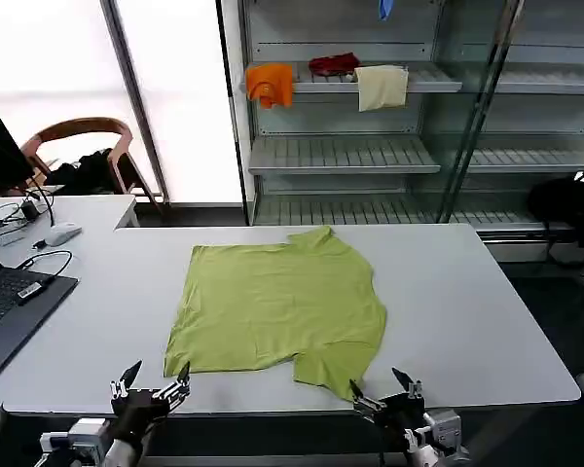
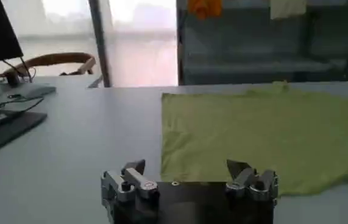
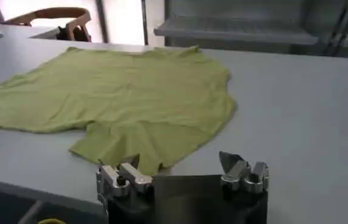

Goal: Fold and organize the clothes.

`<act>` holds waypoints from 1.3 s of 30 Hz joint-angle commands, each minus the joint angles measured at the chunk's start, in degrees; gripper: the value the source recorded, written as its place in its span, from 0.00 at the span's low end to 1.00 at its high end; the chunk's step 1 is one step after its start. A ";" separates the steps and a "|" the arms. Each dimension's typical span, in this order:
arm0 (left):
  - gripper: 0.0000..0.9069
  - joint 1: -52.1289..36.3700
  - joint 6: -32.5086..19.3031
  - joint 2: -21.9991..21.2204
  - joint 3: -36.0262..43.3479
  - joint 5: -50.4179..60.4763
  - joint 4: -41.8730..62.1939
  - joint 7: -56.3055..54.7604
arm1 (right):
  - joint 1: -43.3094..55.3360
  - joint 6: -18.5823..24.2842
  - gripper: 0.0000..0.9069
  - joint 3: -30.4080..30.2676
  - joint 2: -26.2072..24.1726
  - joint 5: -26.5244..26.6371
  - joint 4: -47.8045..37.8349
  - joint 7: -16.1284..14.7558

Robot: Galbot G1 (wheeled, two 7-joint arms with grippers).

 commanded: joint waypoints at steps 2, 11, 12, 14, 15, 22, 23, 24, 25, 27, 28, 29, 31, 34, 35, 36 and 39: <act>1.00 -4.22 1.44 0.39 -0.04 -4.33 5.34 0.19 | 1.69 -2.04 1.00 -1.96 1.12 0.74 -0.13 -0.02; 0.90 -6.06 -0.60 0.59 -1.04 -5.45 11.83 0.90 | 1.77 -2.02 1.00 -3.25 2.46 0.57 -0.41 0.83; 0.90 -6.05 -0.72 0.56 -1.03 -5.41 12.04 0.95 | 1.91 -2.03 1.00 -3.21 2.51 0.58 -0.40 0.90; 0.81 -5.85 -1.04 0.47 -0.79 -5.25 11.87 1.08 | 2.12 -2.03 1.00 -3.30 2.57 0.57 -0.48 1.00; 0.79 -5.63 -1.11 0.37 -0.58 -5.10 11.62 1.20 | 2.19 -2.03 1.00 -3.37 2.66 0.59 -0.53 1.14; 0.63 -5.80 -1.23 -0.17 0.22 -3.94 11.60 1.24 | 2.81 -2.00 0.89 -3.46 2.94 0.59 -0.99 1.28; 0.62 -5.78 -1.52 -0.17 0.24 -3.77 11.90 1.27 | 3.04 -1.99 0.86 -3.49 3.09 0.59 -1.26 1.29; 0.61 -5.75 -1.65 -0.17 0.24 -3.79 11.97 1.30 | 3.25 -1.92 0.84 -3.61 3.20 0.59 -1.49 1.38; 0.60 -5.73 -1.77 -0.20 0.23 -3.74 12.11 1.31 | 3.40 -1.85 0.81 -3.70 3.34 0.58 -1.66 1.43; 0.59 -5.76 -1.85 -0.26 0.32 -3.65 12.35 1.35 | 4.11 -1.57 0.76 -4.20 3.78 0.59 -2.27 1.69; 0.58 -5.78 -1.89 -0.28 0.35 -3.52 12.38 1.36 | 4.16 -1.53 0.74 -4.28 3.84 0.60 -2.41 1.70; 0.56 -5.79 -2.01 -0.32 0.41 -3.37 12.55 1.43 | 4.51 -1.22 0.70 -4.60 4.05 0.57 -2.70 1.76; 0.50 -5.79 -2.05 -0.34 0.47 -3.32 12.51 1.53 | 4.99 -0.68 0.59 -5.15 4.36 0.47 -3.00 2.01; 0.44 -5.88 -2.09 -0.37 0.61 -3.04 12.72 1.64 | 5.51 -0.28 0.51 -5.30 4.68 0.48 -3.74 2.10; 0.40 -5.89 -2.14 -0.39 0.66 -2.87 12.82 1.69 | 5.62 -0.15 0.44 -5.30 4.81 0.42 -3.96 2.20; 0.37 -5.90 -2.15 -0.40 0.72 -2.82 12.89 1.71 | 5.67 -0.10 0.39 -5.33 4.83 0.40 -4.12 2.25; 0.18 -5.86 -2.23 -0.54 0.87 -2.46 13.19 1.94 | 5.88 -0.03 0.29 -5.29 4.83 0.43 -4.28 2.20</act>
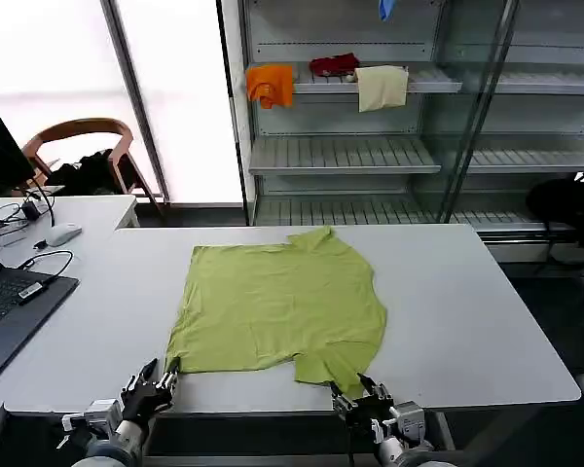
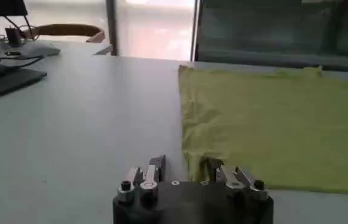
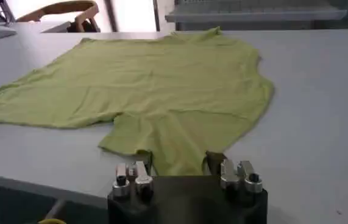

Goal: Fold and organize the clothes.

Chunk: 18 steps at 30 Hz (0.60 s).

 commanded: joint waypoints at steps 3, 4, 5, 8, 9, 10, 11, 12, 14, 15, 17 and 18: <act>0.02 -0.06 0.08 -0.10 0.24 0.09 1.01 0.17 | 0.38 0.25 0.20 -0.22 0.15 0.00 -0.37 0.14; 0.01 -0.10 0.04 -0.12 0.27 0.12 1.20 0.26 | 0.54 0.25 0.17 -0.26 0.19 0.03 -0.47 0.13; 0.01 -0.15 0.02 -0.15 0.28 0.12 1.32 0.36 | 0.56 0.24 0.16 -0.28 0.20 0.04 -0.49 0.11; 0.01 -0.07 -0.43 -0.24 0.38 0.11 1.71 0.58 | 0.79 0.22 0.09 -0.36 0.28 0.03 -0.67 0.09; 0.01 0.14 -0.52 -0.19 0.44 0.13 1.61 0.80 | 0.84 0.22 0.08 -0.35 0.22 0.04 -0.56 0.01; 0.01 0.25 -0.56 -0.14 0.44 0.13 1.52 0.92 | 0.93 0.22 0.04 -0.32 0.17 0.08 -0.48 0.00; 0.01 0.32 -0.65 -0.10 0.43 0.12 1.38 1.00 | 0.99 0.22 0.00 -0.29 0.14 0.11 -0.40 0.02; 0.00 0.37 -0.70 -0.02 0.42 0.10 1.22 1.13 | 1.12 0.23 0.00 -0.25 0.09 0.12 -0.32 0.01; 0.00 0.59 -0.84 0.18 0.39 0.07 0.68 1.53 | 1.36 0.21 0.00 -0.18 0.00 0.16 -0.16 -0.04; 0.00 0.74 -1.01 0.27 0.43 0.11 0.21 1.69 | 1.45 0.20 0.00 -0.14 -0.04 0.16 -0.07 -0.08; 0.00 0.93 -1.19 0.42 0.46 0.36 -0.65 1.62 | 1.57 0.32 0.00 0.02 -0.19 0.01 0.31 -0.06; 0.00 0.94 -1.30 0.47 0.41 0.37 -1.42 1.60 | 1.59 0.43 0.00 0.12 -0.29 -0.06 0.58 -0.13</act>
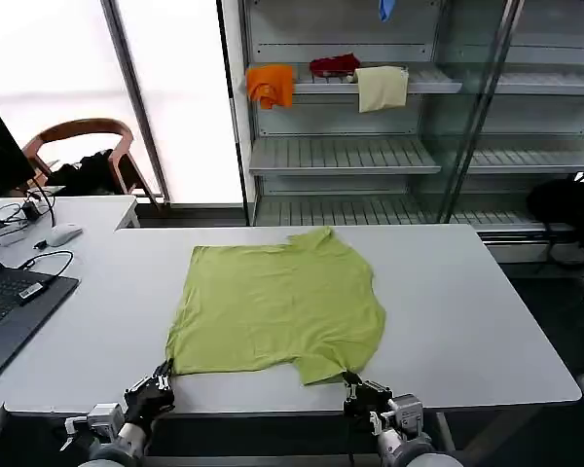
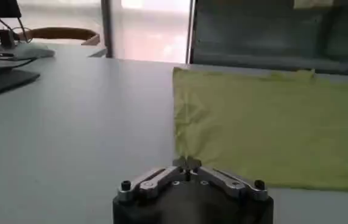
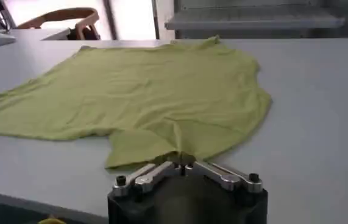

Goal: Fold and organize the clothes.

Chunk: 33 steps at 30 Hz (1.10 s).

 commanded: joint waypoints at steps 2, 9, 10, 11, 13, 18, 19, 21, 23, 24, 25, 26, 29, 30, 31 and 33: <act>0.00 0.02 -0.36 0.03 -0.11 -0.06 -2.88 -0.29 | -0.15 0.04 0.00 0.58 0.23 -0.19 0.45 0.11; 0.00 -4.46 0.36 2.34 -0.86 -6.41 -8.37 -4.06 | 1.91 -0.10 0.00 4.03 -2.08 0.06 3.20 -2.53; 0.00 -6.39 0.56 2.74 -0.44 -7.82 -8.27 -5.59 | 2.73 -0.29 0.00 4.57 -2.30 0.33 2.68 -2.98; 0.00 -8.13 0.92 3.00 -0.25 -8.89 -7.82 -6.23 | 3.42 -0.30 0.00 4.91 -2.41 0.50 2.11 -3.49; 0.00 -11.53 1.13 3.18 0.26 -10.20 -7.02 -7.88 | 4.85 -0.66 0.00 5.36 -2.39 1.48 1.25 -3.83; 0.00 -18.12 0.42 3.90 0.71 -13.41 -3.49 -10.19 | 9.94 -2.40 0.00 5.34 -1.93 2.93 -0.34 -5.04; 0.00 -19.23 0.05 4.18 0.91 -13.54 -2.99 -10.42 | 10.75 -2.41 0.00 5.22 -1.85 2.88 -1.14 -5.57; 0.00 -21.08 -0.25 4.52 1.57 -13.65 -0.82 -10.44 | 12.43 -2.42 0.00 4.88 -1.67 2.52 -2.85 -6.90; 0.00 -22.92 -0.87 4.78 2.82 -13.48 1.61 -10.34 | 15.16 -2.38 0.00 4.34 -1.44 1.12 -6.21 -9.21; 0.00 -23.69 -1.29 4.81 3.56 -13.30 2.81 -10.36 | 16.79 -2.38 0.00 4.14 -1.01 0.76 -7.76 -9.79; 0.00 -24.33 -1.94 4.76 4.32 -12.92 3.81 -10.32 | 18.18 -2.39 0.00 3.94 -0.92 0.82 -9.25 -11.07; 0.00 -25.42 -2.36 4.60 5.07 -12.68 5.28 -10.23 | 19.47 -2.37 0.00 3.78 -0.86 0.79 -10.79 -11.94; 0.00 -27.66 -3.38 3.95 7.32 -11.64 8.53 -9.94 | 22.71 -2.35 0.00 3.18 -1.16 -0.13 -14.51 -17.60; 0.00 -28.11 -3.65 3.71 7.90 -11.14 9.70 -9.82 | 23.49 -2.03 0.00 2.94 -1.31 -1.25 -15.45 -18.93; 0.00 -28.72 -3.86 3.42 8.53 -10.75 10.68 -9.56 | 24.43 -1.55 0.00 2.42 -1.32 -2.37 -16.59 -20.16; 0.00 -29.09 -4.13 3.02 9.38 -10.03 11.95 -9.23 | 25.71 -1.58 0.00 1.89 -1.23 -2.69 -17.91 -21.11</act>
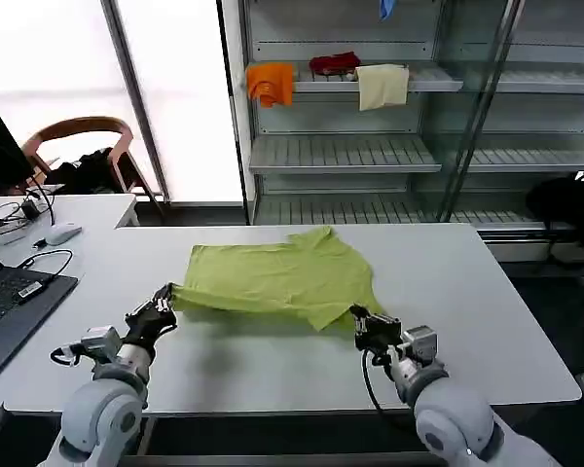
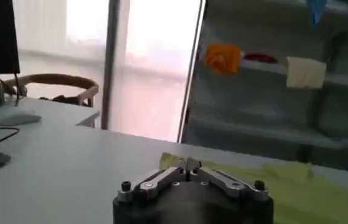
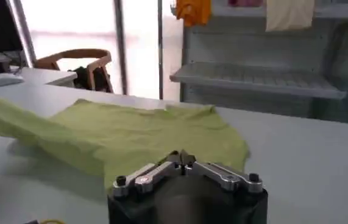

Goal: Fold and organize the clothes.

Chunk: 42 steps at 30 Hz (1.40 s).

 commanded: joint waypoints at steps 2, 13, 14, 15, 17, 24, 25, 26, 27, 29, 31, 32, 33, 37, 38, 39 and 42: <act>0.00 -5.63 -1.30 -0.30 3.73 1.12 6.90 -0.48 | 5.82 -0.05 0.00 -0.43 -0.23 -1.59 -6.15 -5.48; 0.00 -6.46 -3.24 -2.23 5.77 6.21 12.21 0.42 | 8.98 2.05 0.00 -3.68 0.95 -4.05 -12.77 -8.65; 0.00 -6.58 -3.27 -2.36 5.87 6.66 12.52 0.38 | 9.10 2.06 0.00 -3.88 1.14 -4.05 -13.29 -8.82; 0.00 -6.73 -3.27 -2.45 5.93 7.08 13.02 0.38 | 9.10 2.12 0.00 -4.04 1.27 -4.09 -13.59 -8.90; 0.00 -6.91 -3.17 -2.61 6.00 8.25 13.85 0.39 | 9.10 2.27 0.00 -4.49 1.43 -4.35 -14.18 -9.00; 0.02 -8.09 -3.04 -2.64 6.06 11.55 16.98 0.23 | 9.16 2.61 0.00 -4.61 2.14 -4.56 -16.00 -8.99; 0.02 -8.22 -2.80 -2.59 6.02 11.84 17.27 0.13 | 9.26 2.70 0.00 -4.79 2.21 -4.71 -16.30 -8.93; 0.04 -8.37 -2.69 -2.55 6.00 12.12 17.67 0.15 | 9.37 2.75 0.06 -4.89 2.31 -4.99 -16.49 -8.89; 0.04 -8.42 -2.68 -2.50 6.00 12.28 17.91 0.23 | 9.43 2.76 0.23 -4.94 2.38 -5.12 -16.75 -8.84; 0.04 -8.58 -2.31 -2.47 6.02 12.52 18.19 0.51 | 9.65 2.76 1.00 -5.01 2.56 -5.31 -17.40 -8.70; 0.16 -8.48 -2.03 -2.38 6.18 13.39 18.07 1.21 | 9.86 2.25 1.00 -5.25 2.93 -5.61 -18.44 -7.33; 1.00 -8.41 -2.01 -2.35 6.27 13.68 17.99 1.31 | 9.88 2.02 1.00 -5.35 2.97 -5.70 -18.55 -6.88; 1.00 -8.39 -1.49 -2.27 6.42 13.82 17.84 1.25 | 9.82 1.10 1.00 -5.48 3.09 -5.74 -18.71 -6.24; 1.00 -7.84 0.26 -1.51 6.24 14.41 16.63 1.29 | 9.23 -0.79 1.00 -5.24 3.50 -4.77 -17.49 -3.97; 1.00 -7.65 0.63 -1.32 6.17 14.44 16.07 1.18 | 9.10 -0.90 1.00 -5.11 3.50 -4.25 -17.11 -3.09; 1.00 -7.20 0.99 -0.86 5.94 14.65 14.93 1.21 | 8.89 -0.95 1.00 -5.09 3.36 -3.30 -16.22 -1.84; 1.00 -6.15 2.44 0.39 5.30 15.06 12.85 1.18 | 8.09 -0.99 1.00 -4.78 2.30 -2.89 -14.44 -0.49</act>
